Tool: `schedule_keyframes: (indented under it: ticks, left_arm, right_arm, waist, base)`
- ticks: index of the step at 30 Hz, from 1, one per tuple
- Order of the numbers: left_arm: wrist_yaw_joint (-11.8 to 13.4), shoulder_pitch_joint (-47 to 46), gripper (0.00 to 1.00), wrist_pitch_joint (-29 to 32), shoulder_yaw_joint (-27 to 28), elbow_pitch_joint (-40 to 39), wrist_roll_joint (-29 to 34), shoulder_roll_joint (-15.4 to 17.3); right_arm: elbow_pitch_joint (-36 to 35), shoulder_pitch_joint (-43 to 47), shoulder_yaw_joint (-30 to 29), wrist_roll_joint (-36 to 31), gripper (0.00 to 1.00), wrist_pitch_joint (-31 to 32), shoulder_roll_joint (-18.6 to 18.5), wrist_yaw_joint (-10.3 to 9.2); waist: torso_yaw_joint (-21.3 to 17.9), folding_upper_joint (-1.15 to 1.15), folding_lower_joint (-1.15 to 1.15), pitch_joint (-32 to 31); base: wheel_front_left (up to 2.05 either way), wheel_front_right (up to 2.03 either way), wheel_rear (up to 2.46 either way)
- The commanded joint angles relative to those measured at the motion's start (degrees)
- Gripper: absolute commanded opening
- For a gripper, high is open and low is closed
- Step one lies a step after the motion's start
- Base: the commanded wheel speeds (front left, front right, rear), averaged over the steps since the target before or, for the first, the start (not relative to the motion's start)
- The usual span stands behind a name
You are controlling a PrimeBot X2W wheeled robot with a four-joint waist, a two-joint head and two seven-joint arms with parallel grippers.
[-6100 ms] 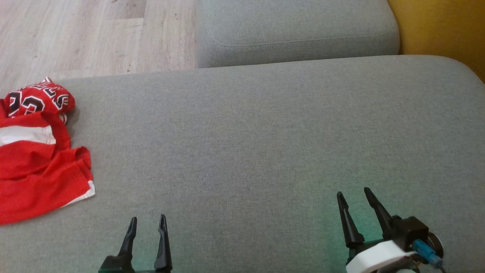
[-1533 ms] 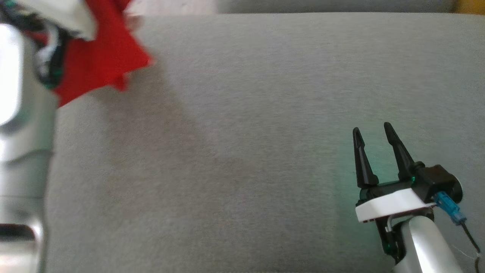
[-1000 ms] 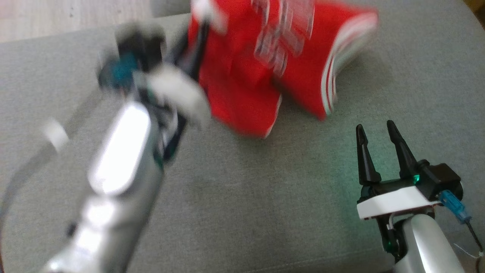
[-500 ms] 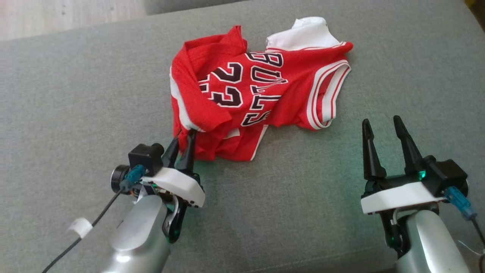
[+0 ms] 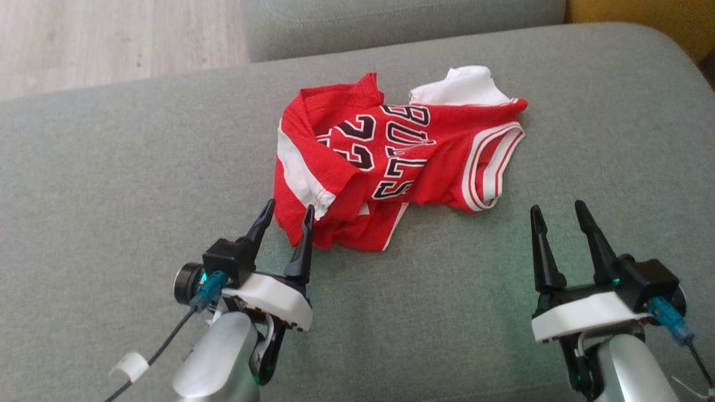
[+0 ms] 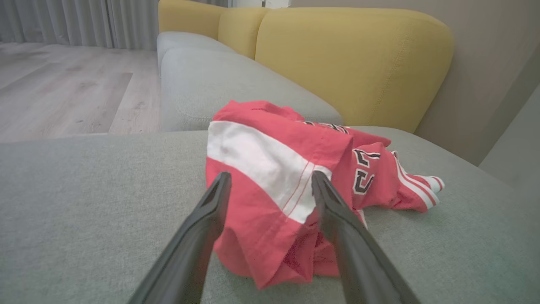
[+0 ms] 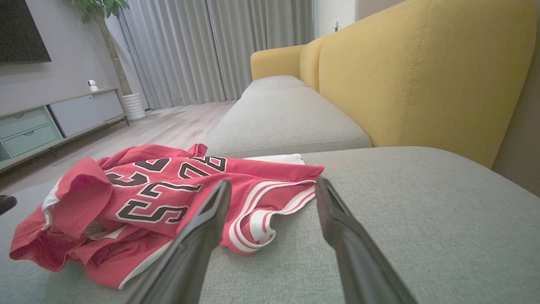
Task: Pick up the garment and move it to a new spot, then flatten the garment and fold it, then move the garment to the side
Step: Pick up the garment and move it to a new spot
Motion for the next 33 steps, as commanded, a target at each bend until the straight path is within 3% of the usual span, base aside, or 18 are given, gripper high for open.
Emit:
schedule_keyframes:
  ticks: [1, 11, 23, 30, 31, 32, 33]
  left_arm:
    - [0.6, -0.9, 1.00, -0.7, 1.8, -3.0, 1.3, 0.2]
    - [1.5, 1.1, 1.00, 0.3, -1.8, -2.3, 2.9, 0.1]
    - [8.2, -2.4, 1.00, 0.7, -0.2, 6.5, 4.1, 0.9]
    - [7.6, -3.8, 1.00, -0.2, 1.0, 7.0, 2.0, 0.5]
    - [7.5, -3.8, 0.89, -0.3, 1.1, 6.7, 1.6, 0.5]
    - [7.3, -3.8, 0.44, -0.4, 1.2, 6.5, 1.2, 0.4]
    - [7.3, -3.8, 0.24, -0.4, 1.1, 6.4, 1.0, 0.3]
  right_arm:
    - [-1.5, -0.3, 1.2, -0.5, 1.00, -0.8, -0.2, 0.22]
    - [-1.7, 0.6, 1.8, -0.9, 1.00, -0.8, -0.2, 0.22]
    - [-2.4, -0.5, 1.8, -1.0, 1.00, -0.8, -0.2, 0.22]
    - [-2.5, -0.7, 1.6, -1.1, 1.00, -0.8, -0.2, 0.22]
    - [-2.5, -0.7, 1.6, -1.1, 1.00, -0.8, -0.2, 0.22]
    - [-2.4, -0.7, 1.7, -1.1, 1.00, -0.8, -0.2, 0.22]
    - [-2.4, -0.7, 1.7, -1.1, 1.00, -0.8, -0.2, 0.22]
  waist:
    - [0.4, 0.00, 0.01, -1.2]
    - [-0.5, 0.00, 0.01, -1.8]
    - [-2.0, 0.00, 0.01, 2.1]
    - [-1.9, 0.00, 0.01, 3.0]
    - [-1.8, 0.00, 0.01, 3.1]
    - [-1.8, 0.00, 0.01, 3.1]
    - [-1.7, 0.00, 0.01, 3.1]
  base:
    - [0.00, 0.00, 0.00]
    - [0.00, 0.00, 0.00]
    - [0.00, 0.00, 0.00]
    - [0.00, 0.00, 0.00]
    - [0.00, 0.00, 0.00]
    - [0.00, 0.00, 0.00]
    - [0.00, 0.00, 0.00]
